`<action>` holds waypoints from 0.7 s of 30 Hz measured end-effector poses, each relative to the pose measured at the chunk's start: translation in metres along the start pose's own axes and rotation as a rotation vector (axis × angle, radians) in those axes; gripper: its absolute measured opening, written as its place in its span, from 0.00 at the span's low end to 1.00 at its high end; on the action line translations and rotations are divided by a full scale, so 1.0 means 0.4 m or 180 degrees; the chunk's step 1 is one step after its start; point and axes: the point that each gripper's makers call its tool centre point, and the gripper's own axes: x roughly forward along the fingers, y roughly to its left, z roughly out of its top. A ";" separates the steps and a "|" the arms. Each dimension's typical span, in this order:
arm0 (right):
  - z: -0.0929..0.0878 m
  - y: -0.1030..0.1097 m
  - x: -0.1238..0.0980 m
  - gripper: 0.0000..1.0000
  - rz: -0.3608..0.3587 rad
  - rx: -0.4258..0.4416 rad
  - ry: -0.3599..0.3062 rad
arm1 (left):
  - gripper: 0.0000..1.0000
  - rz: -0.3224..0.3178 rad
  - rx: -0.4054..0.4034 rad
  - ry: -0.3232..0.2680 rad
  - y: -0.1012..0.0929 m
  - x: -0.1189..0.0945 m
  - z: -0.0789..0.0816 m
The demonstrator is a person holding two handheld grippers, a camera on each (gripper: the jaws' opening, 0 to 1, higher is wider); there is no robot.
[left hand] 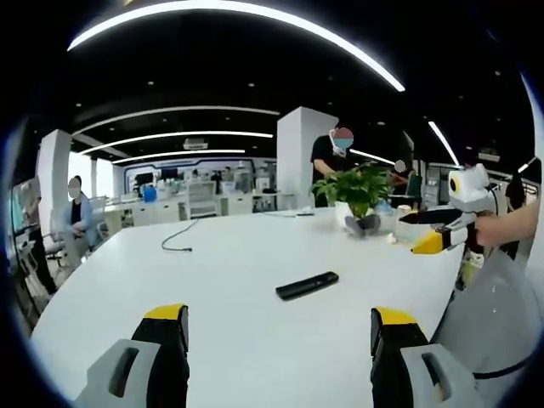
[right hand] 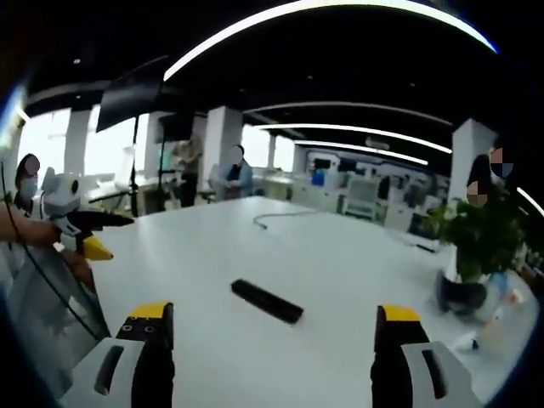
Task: Press the specified remote control buttons in sequence, fully releasing each button before pressing the next.
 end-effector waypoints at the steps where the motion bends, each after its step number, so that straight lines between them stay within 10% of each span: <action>1: -0.003 0.001 -0.005 0.97 0.0000 -0.0008 0.0003 | 0.91 0.0001 0.0001 0.0004 0.000 0.000 0.000; 21: -0.019 -0.034 -0.050 0.96 -0.0144 0.0140 -0.0036 | 0.91 0.0106 0.0015 0.0056 0.016 -0.003 -0.008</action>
